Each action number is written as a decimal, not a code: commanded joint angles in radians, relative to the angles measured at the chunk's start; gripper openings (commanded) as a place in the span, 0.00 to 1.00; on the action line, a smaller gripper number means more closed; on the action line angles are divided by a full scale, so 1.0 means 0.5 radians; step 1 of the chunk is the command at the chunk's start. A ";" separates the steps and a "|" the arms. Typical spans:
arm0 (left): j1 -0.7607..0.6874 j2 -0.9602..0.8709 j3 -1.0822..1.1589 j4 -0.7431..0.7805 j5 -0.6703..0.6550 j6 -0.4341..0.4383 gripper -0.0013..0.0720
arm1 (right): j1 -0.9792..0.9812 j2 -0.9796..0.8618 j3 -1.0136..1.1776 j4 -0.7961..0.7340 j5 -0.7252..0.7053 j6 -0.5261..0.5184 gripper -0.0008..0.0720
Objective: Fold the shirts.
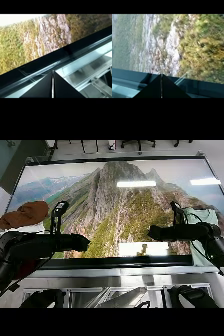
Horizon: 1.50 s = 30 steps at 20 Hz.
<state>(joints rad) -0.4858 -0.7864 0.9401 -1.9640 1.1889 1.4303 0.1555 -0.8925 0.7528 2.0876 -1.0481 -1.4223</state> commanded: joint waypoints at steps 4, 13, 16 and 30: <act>0.001 -0.002 0.021 0.290 0.037 -0.005 0.04 | 0.002 0.002 -0.001 -0.001 0.002 0.001 0.04; 0.760 -0.850 0.493 1.967 -0.123 -0.048 0.98 | 0.002 0.002 -0.001 0.000 0.002 0.001 0.04; 1.118 -1.324 0.648 1.917 -0.440 -0.047 0.98 | 0.002 0.002 -0.001 0.000 0.003 0.001 0.04; 1.255 -2.520 1.721 1.933 0.018 0.078 0.04 | 0.002 0.002 -0.001 0.000 0.002 0.001 0.04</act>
<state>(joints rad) 0.1432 -1.9976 1.7123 -0.9966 1.1091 1.4590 0.1555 -0.8925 0.7528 2.0872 -1.0470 -1.4223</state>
